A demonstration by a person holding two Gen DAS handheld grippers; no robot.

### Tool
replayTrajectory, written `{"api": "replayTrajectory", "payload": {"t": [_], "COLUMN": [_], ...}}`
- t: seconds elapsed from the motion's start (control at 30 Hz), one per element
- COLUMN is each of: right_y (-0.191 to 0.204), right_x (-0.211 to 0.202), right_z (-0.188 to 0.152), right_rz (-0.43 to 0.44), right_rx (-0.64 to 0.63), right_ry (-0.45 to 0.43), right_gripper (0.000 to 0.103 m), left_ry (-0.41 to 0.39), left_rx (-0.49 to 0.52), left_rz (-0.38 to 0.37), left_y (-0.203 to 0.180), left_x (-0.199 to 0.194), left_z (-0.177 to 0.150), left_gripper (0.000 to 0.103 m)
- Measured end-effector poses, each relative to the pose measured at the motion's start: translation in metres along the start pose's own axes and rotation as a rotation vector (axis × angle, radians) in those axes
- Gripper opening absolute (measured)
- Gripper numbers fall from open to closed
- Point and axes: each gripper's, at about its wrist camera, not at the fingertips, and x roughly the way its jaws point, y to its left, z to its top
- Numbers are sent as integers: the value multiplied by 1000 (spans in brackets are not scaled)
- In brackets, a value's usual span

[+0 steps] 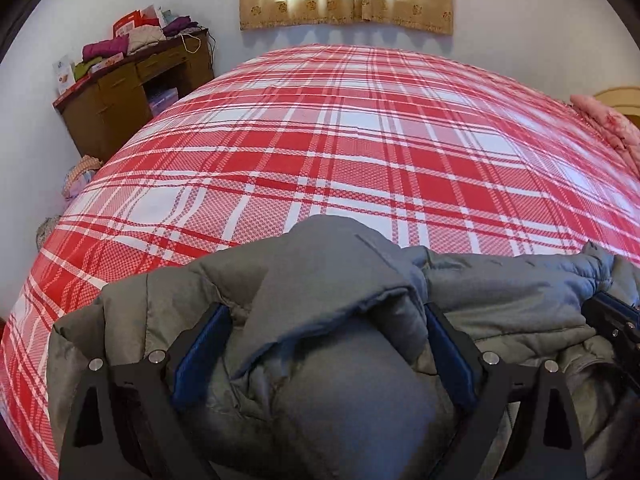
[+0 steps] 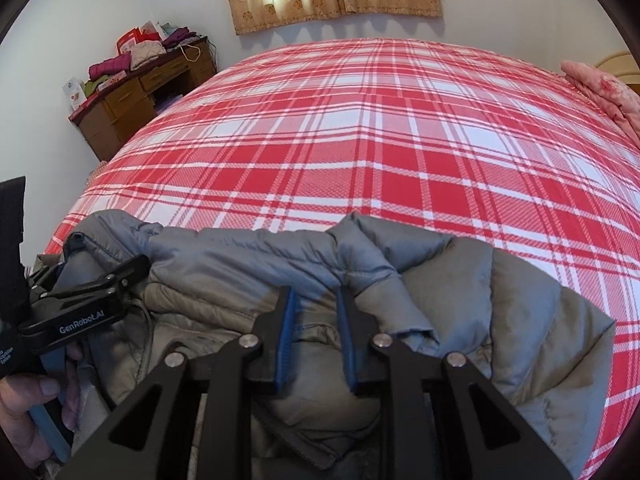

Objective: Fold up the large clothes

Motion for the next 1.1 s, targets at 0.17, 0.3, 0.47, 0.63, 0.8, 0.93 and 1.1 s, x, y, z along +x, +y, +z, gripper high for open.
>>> {"api": "replayTrajectory", "payload": {"t": [0.17,0.3,0.47,0.63,0.8,0.93,1.1], "right_y": [2,2,5,8,12,13,14], "right_x": [3,4,7,8,10,11,12], "right_z": [-1,-1,0,0,0,0,0], "right_rz": [-17,-25,-49,-69,-90,-103,-105], "right_rx": [-12,-16,-30,-45,-63,-73,-74], "right_ry": [1,0,5,7,11,15,16], "right_gripper": [24,24,23,24,24,24,24], "left_ry": [15,18,19,21,25,25,26], "left_rx": [-2,-2,-1,3,7,8,11], "left_rz": [-6,-2,-1,5,12,15,18], "left_y": [0,0,0,-1,-2,-3,-3], "left_x": [4,5,6,7,8,8,8], "left_z": [0,0,0,-1,-1,-1,-1], "left_gripper": [95,96,96,97,98,98,98]}}
